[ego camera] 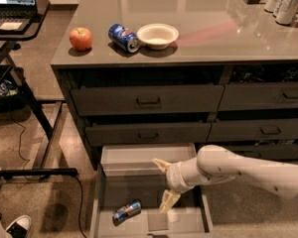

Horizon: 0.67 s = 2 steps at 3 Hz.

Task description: Pick redbull can from bottom drawer and place on counter

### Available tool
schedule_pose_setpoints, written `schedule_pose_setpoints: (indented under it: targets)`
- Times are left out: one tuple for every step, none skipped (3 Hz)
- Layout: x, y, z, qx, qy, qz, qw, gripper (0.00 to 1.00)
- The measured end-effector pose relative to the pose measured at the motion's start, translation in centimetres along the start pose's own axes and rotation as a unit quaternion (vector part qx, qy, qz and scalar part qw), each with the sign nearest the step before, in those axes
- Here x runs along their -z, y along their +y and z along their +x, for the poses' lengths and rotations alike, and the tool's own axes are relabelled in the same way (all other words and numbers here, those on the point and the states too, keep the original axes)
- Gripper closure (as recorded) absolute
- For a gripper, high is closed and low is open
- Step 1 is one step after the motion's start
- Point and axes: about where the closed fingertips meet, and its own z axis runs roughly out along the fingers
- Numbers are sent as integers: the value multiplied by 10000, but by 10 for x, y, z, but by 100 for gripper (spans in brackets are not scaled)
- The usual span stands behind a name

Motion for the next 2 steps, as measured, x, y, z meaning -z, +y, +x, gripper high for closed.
schedule_pose_setpoints:
  targets:
    - [-60, 0, 10, -6, -480, -90, 9988, 0]
    - [-131, 8, 11, -29, -1024, -302, 9943, 0]
